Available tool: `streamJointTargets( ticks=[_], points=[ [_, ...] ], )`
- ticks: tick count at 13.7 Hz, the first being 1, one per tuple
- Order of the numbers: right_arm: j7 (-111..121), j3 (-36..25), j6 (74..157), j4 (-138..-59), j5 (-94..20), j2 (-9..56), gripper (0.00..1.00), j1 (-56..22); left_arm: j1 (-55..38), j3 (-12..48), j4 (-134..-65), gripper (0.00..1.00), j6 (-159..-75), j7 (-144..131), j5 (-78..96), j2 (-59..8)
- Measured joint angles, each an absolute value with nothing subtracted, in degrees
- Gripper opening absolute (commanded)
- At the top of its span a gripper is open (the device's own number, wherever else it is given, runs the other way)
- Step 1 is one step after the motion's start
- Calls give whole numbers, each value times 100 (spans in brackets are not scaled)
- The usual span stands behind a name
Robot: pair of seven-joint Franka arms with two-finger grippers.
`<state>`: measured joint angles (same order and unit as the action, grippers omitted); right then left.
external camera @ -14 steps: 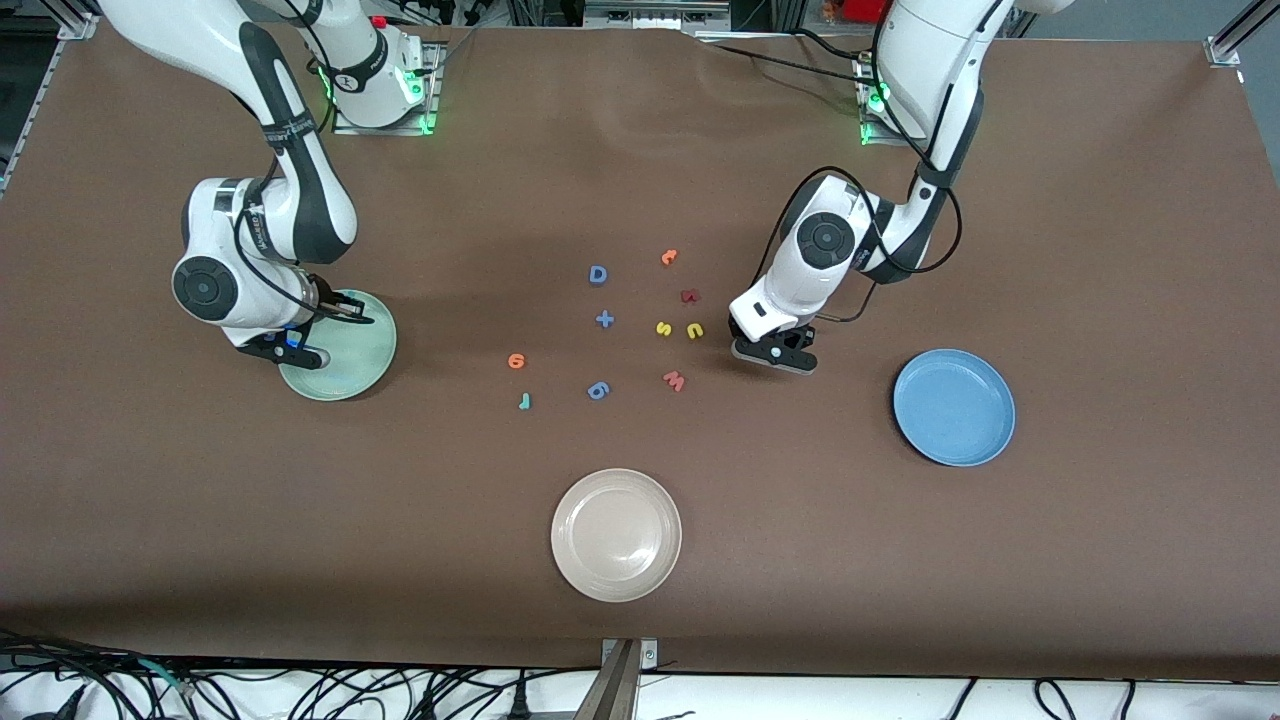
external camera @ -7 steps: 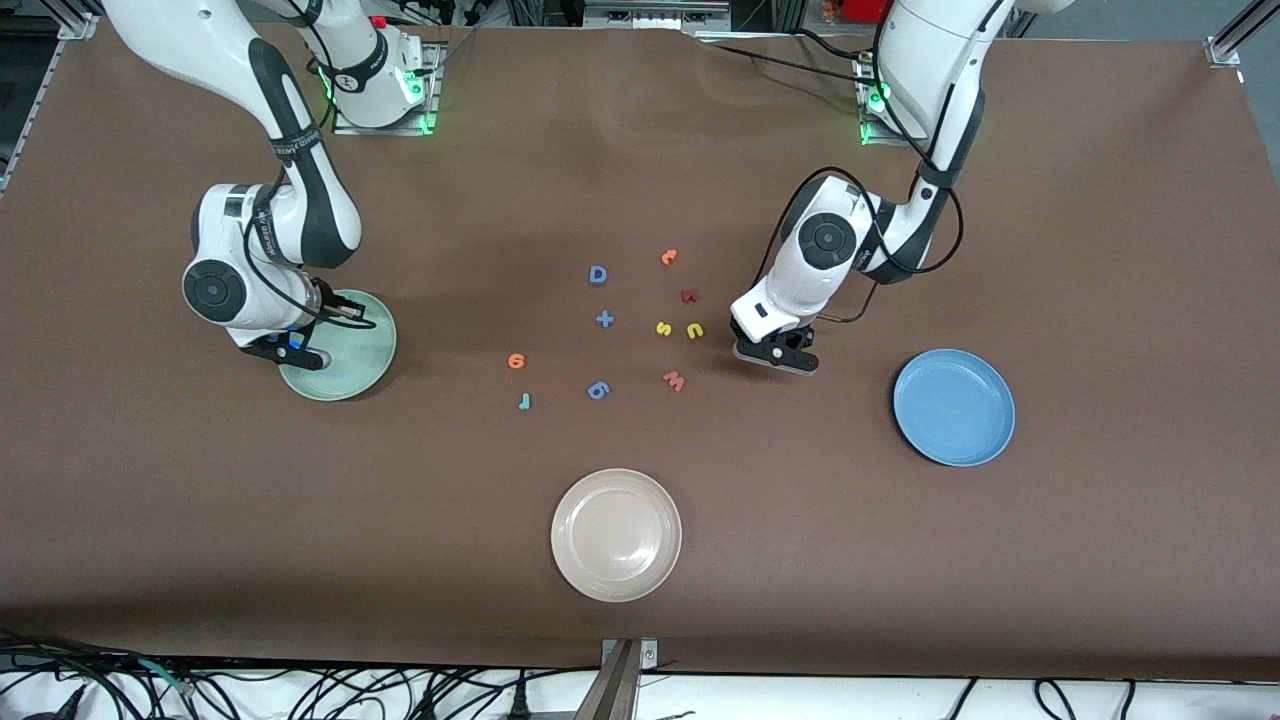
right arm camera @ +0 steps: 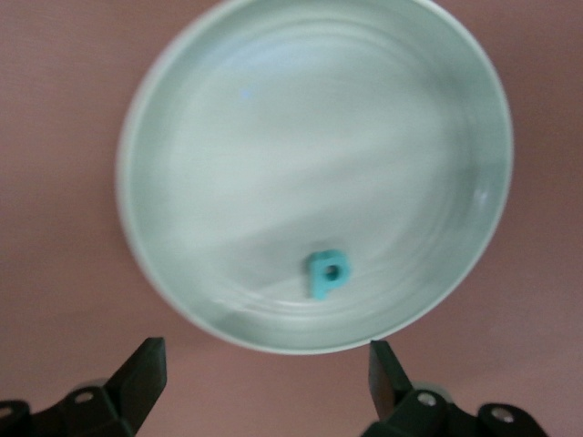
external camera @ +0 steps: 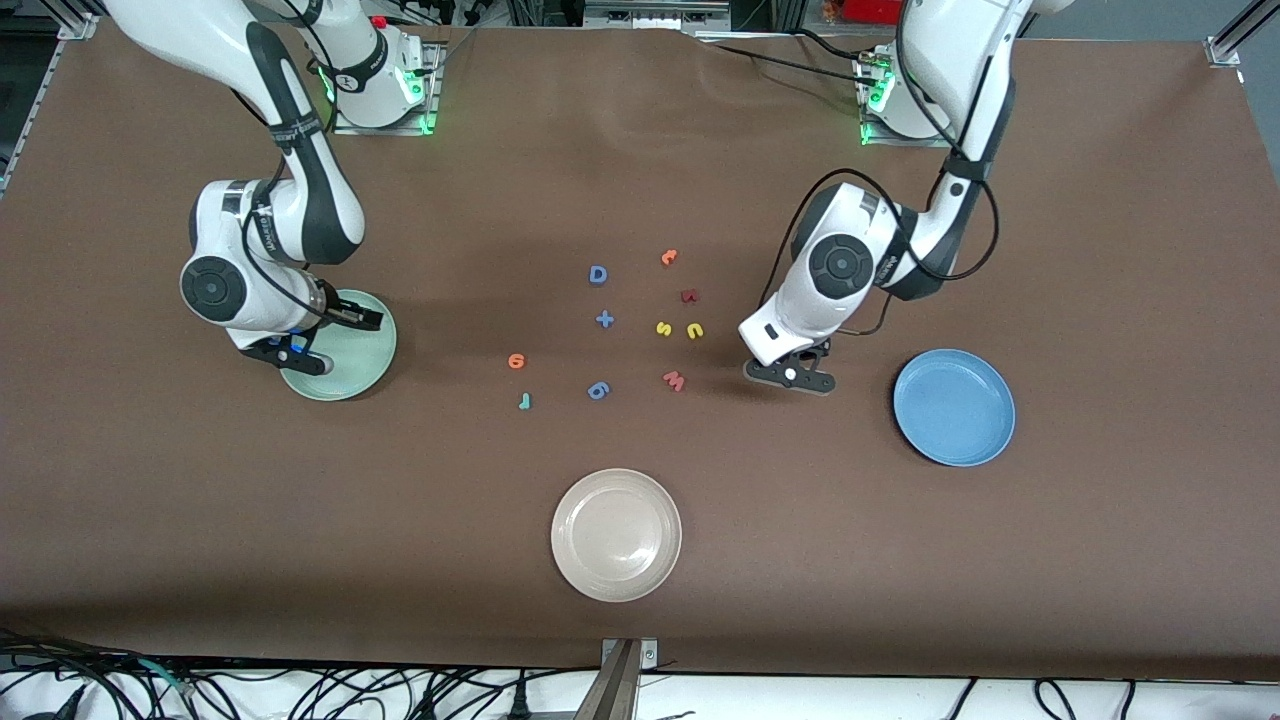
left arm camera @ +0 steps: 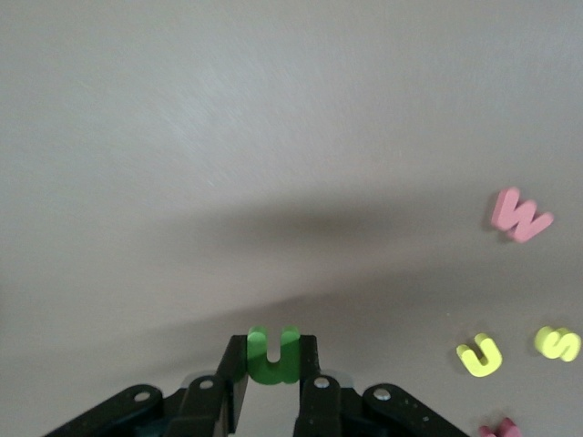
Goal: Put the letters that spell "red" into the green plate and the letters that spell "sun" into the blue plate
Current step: 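Grasp the orange e with the right gripper while the left gripper drops the u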
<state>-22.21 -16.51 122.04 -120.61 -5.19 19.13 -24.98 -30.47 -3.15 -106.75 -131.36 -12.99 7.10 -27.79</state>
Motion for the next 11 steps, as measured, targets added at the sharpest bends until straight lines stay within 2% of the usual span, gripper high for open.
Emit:
streamJointTargets(
  ticks=[5, 8, 11],
  points=[
    [-3282, -921, 12198, -11413, -1025, 2036, 98, -2547, -2411, -340, -9858, 4, -12066, -817, 703, -2707],
    [-3494, -760, 12403, -11192, -1372, 2292, 98, -2581, -1787, -357, -9758, 4, -11745, -158, 701, -2699],
    [-4166, -697, 13036, -11162, -1390, 2620, 98, -2907, -1275, -364, -9765, 4, -11508, 358, 689, -2743]
  ],
)
